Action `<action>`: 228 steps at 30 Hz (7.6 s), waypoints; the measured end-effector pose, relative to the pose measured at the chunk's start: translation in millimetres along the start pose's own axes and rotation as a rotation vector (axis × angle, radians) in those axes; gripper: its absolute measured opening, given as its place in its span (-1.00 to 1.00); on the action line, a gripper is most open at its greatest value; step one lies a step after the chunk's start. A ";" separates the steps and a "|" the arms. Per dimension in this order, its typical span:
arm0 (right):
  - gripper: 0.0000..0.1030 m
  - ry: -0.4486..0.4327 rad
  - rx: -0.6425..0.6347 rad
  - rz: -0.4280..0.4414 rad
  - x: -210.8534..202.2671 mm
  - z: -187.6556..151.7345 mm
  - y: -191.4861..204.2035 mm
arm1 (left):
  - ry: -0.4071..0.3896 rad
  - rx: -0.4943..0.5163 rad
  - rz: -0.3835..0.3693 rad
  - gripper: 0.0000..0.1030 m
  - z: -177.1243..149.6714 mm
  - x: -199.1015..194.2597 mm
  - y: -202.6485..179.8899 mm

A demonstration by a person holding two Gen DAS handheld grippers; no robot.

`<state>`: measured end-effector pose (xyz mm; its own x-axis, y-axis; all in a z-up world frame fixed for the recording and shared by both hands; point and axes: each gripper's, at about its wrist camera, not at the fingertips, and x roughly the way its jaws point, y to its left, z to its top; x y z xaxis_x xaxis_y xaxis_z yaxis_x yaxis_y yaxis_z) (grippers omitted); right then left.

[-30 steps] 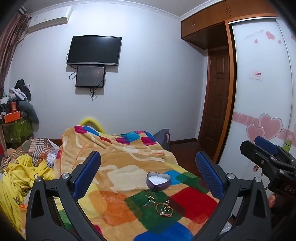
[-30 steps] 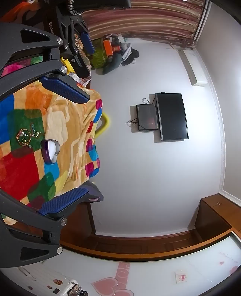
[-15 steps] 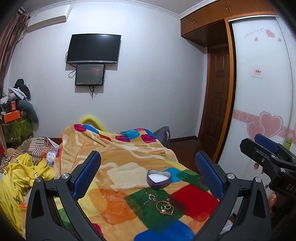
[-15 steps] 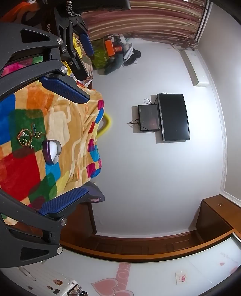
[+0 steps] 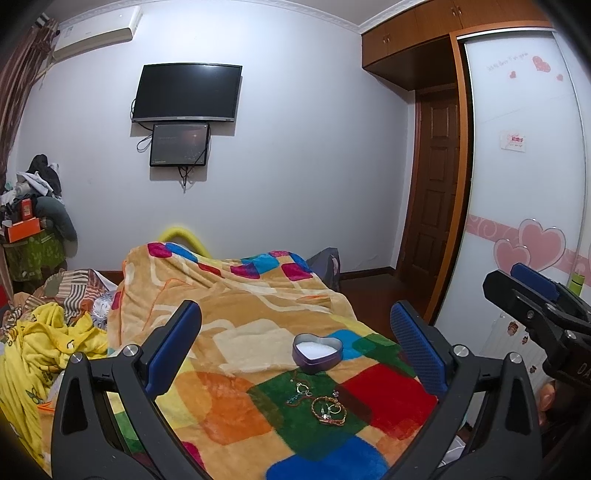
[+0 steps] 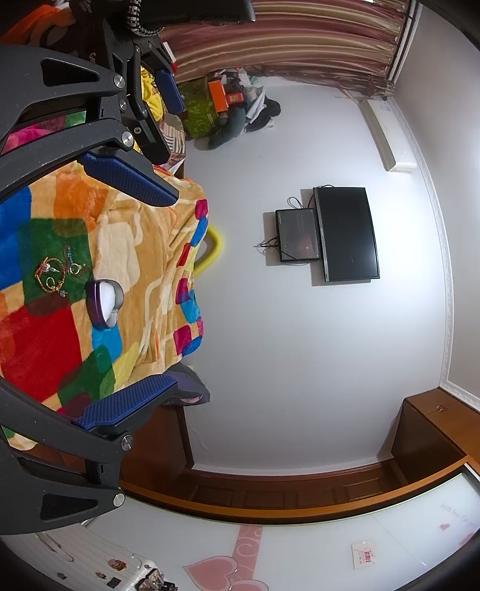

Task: Organize jewelry

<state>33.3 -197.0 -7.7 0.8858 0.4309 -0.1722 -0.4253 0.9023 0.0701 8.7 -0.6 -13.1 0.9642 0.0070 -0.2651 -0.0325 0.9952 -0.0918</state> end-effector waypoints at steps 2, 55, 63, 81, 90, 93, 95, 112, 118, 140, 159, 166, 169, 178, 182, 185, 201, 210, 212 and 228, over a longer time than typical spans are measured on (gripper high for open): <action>0.76 0.000 0.000 0.000 -0.1 0.0 -0.1 | 0.001 -0.001 0.000 1.00 0.6 1.4 0.4; 0.76 0.034 0.017 -0.003 6.3 -2.8 -6.1 | 0.032 0.010 0.002 1.00 1.3 13.1 -5.0; 0.76 0.140 0.022 -0.042 39.0 -25.9 -20.2 | 0.141 0.002 0.040 1.00 -16.9 53.3 3.1; 0.30 0.492 0.070 0.033 113.6 -110.3 -48.6 | 0.605 -0.051 -0.016 0.13 -114.9 172.6 34.6; 0.00 0.586 0.043 0.072 132.7 -133.8 -44.3 | 0.715 -0.020 -0.159 -0.55 -136.3 195.0 9.0; 0.00 0.592 0.047 0.071 134.2 -134.0 -47.9 | 0.740 -0.019 -0.184 -0.65 -141.3 201.7 3.0; 0.01 0.599 0.048 0.074 137.3 -134.2 -48.9 | 0.750 -0.020 -0.197 -0.67 -144.3 205.6 -0.7; -0.01 0.620 0.044 0.097 160.1 -138.7 -48.6 | 0.657 0.014 -0.188 -0.97 -121.8 203.7 5.6; -0.23 0.647 0.037 0.127 172.3 -145.7 -41.6 | 0.613 -0.012 -0.145 -0.97 -109.1 203.3 22.7; -0.82 0.606 -0.021 0.165 176.9 -129.0 -30.1 | 0.544 0.000 -0.096 -0.97 -94.7 203.8 30.1; -0.81 0.424 -0.033 0.102 180.9 -73.3 -42.5 | 0.444 0.049 -0.073 -0.97 -51.8 225.5 20.6; -0.81 0.406 -0.030 0.109 196.8 -69.7 -45.4 | 0.478 0.050 -0.085 -0.97 -51.8 253.8 17.7; -0.81 0.423 -0.022 0.120 207.2 -74.0 -46.8 | 0.507 0.058 -0.084 -0.97 -56.0 270.1 15.0; -0.81 0.522 0.024 0.150 238.0 -96.0 -57.9 | 0.606 0.080 -0.098 -0.97 -72.0 312.0 11.3; -0.81 0.563 0.038 0.160 247.2 -103.8 -60.8 | 0.631 0.105 -0.098 -0.97 -77.6 324.3 7.8; -0.81 0.593 0.053 0.179 251.5 -108.8 -63.1 | 0.646 0.122 -0.089 -0.97 -81.2 331.1 5.4; -0.81 0.648 0.033 0.176 257.0 -115.8 -61.2 | 0.665 0.133 -0.099 -0.89 -84.4 333.1 2.7; -0.54 0.613 0.021 0.138 243.9 -103.1 -60.0 | 0.632 0.101 -0.080 -0.43 -70.9 313.1 10.7; -0.47 0.594 0.014 0.131 237.5 -97.1 -59.1 | 0.618 0.102 -0.081 -0.39 -66.0 305.2 10.9; -0.45 0.487 -0.031 0.116 175.5 -61.2 -47.2 | 0.508 0.108 -0.074 -0.07 -38.5 217.7 10.9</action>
<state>197.5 -164.6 -101.5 0.6462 0.4667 -0.6038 -0.5276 0.8449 0.0884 208.1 8.0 -108.7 0.7131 -0.0853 -0.6959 0.0842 0.9958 -0.0358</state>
